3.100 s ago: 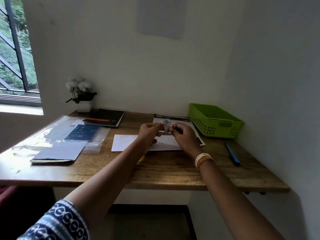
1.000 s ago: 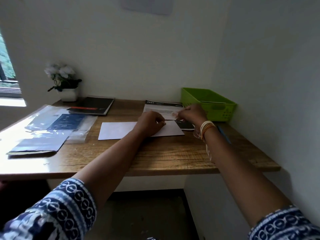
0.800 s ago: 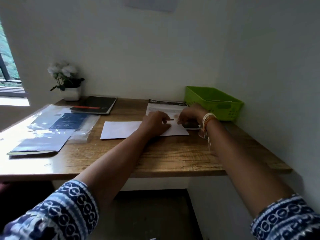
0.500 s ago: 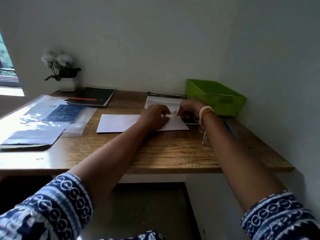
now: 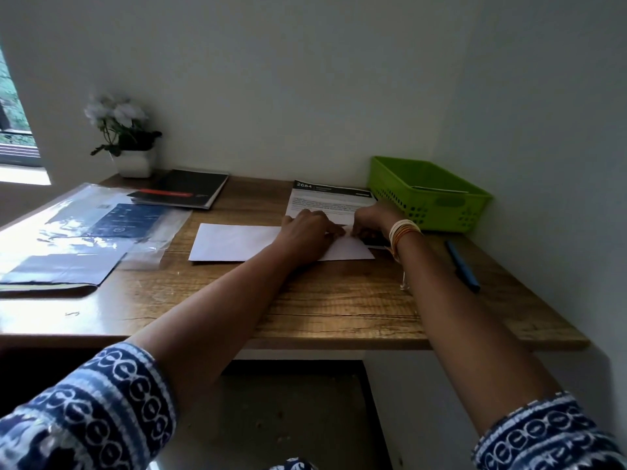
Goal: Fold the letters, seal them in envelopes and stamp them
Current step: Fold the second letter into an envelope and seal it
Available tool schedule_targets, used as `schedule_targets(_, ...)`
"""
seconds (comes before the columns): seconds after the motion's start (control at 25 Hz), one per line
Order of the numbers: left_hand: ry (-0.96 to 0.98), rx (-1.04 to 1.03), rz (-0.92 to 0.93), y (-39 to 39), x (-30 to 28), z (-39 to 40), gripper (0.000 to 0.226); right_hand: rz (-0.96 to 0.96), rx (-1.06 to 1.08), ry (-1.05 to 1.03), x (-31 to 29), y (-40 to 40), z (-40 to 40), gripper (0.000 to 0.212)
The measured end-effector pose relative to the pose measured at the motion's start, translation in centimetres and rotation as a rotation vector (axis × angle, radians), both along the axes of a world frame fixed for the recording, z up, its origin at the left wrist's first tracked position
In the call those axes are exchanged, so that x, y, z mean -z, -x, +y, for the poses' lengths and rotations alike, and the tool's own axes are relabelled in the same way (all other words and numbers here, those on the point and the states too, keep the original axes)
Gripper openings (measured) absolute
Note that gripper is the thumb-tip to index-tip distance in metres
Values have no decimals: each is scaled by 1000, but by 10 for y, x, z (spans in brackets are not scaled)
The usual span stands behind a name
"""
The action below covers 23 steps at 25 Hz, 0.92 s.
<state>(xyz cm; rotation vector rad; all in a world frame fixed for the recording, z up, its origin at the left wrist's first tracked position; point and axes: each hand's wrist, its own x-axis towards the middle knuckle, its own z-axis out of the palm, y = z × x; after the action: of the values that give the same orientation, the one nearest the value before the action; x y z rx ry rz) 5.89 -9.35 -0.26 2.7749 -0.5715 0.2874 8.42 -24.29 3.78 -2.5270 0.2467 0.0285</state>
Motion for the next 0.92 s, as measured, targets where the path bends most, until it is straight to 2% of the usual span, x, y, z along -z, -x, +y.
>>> schedule_targets(0.12, -50, -6, 19, 1, -1, 0, 36, -23, 18, 74, 3, -3, 2, 12)
schedule_targets(0.24, -61, -4, 28, 3, -2, -1, 37, -47, 41, 17, 4, -3, 2, 39)
schedule_targets(0.4, -53, -5, 25, 3, -3, -1, 36, -119, 46, 65, 7, 2, -4, 61)
schedule_targets(0.44, -51, -5, 26, 2, -2, -1, 36, -145, 33, 71, 9, 2, -4, 60)
schedule_targets(0.56, -48, -6, 27, 2, -1, -1, 36, -204, -51, 71, 13, -1, -3, 30)
schedule_targets(0.6, -43, -9, 27, 2, -1, -1, 36, -202, -77, 77, 14, -2, -3, 27)
schedule_targets(0.72, -23, -15, 39, 2, -3, -1, 37, -153, -117, 93, 13, -3, -4, 35)
schedule_targets(0.92, -21, -20, 46, 1, -2, 0, 38, -107, -116, 48, 6, 3, -8, 30)
